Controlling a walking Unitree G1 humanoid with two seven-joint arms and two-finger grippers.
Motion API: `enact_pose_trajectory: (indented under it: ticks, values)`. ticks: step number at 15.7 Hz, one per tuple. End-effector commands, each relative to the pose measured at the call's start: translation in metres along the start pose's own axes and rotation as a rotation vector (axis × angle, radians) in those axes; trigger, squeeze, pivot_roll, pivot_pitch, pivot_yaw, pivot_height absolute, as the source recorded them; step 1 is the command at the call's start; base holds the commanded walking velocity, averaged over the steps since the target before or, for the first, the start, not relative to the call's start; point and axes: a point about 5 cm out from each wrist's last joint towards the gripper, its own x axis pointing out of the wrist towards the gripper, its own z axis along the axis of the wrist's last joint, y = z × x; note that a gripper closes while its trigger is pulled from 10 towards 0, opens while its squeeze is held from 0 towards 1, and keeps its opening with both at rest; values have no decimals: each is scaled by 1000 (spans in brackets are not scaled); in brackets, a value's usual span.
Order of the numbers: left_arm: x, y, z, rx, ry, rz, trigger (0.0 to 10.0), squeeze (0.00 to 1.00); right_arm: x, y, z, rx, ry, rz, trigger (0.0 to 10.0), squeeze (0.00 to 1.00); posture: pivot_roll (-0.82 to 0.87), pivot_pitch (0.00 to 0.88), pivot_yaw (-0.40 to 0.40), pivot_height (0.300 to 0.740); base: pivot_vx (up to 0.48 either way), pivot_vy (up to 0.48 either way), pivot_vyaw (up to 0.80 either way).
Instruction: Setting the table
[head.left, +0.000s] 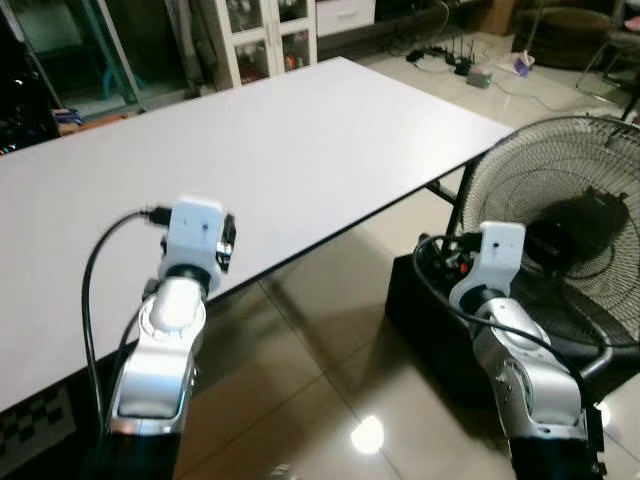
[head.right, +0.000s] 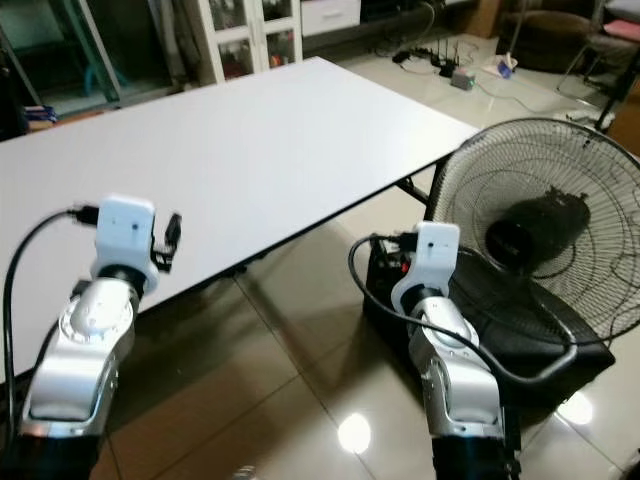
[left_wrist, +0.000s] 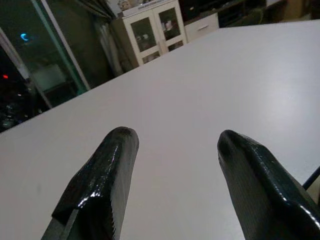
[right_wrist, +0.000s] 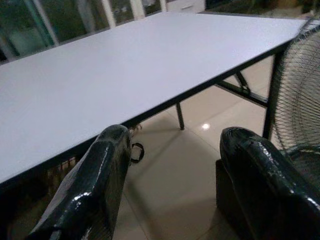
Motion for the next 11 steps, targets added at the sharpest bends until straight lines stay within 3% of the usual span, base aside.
enact_pose_trajectory:
  ticks: [1,5,6,11]
  values:
    - [-3,4,-5,-14,-3,21,10000,0,2,16,5,-6,-10,96,10000,0,-28,0,23,740,0,0,800]
    - [-7,4,-10,-2,18,-5,10000,0,5,20,2,-36,15,133,10000,0,-21,0,-8,740,0,0,800]
    - [-4,4,-10,3,24,-2,10000,0,5,21,1,-41,11,141,10000,0,-28,0,9,740,0,412,456]
    - [2,1,-4,84,-1,-43,10000,0,7,27,-3,-66,34,183,10000,0,-5,0,-8,740,0,433,0]
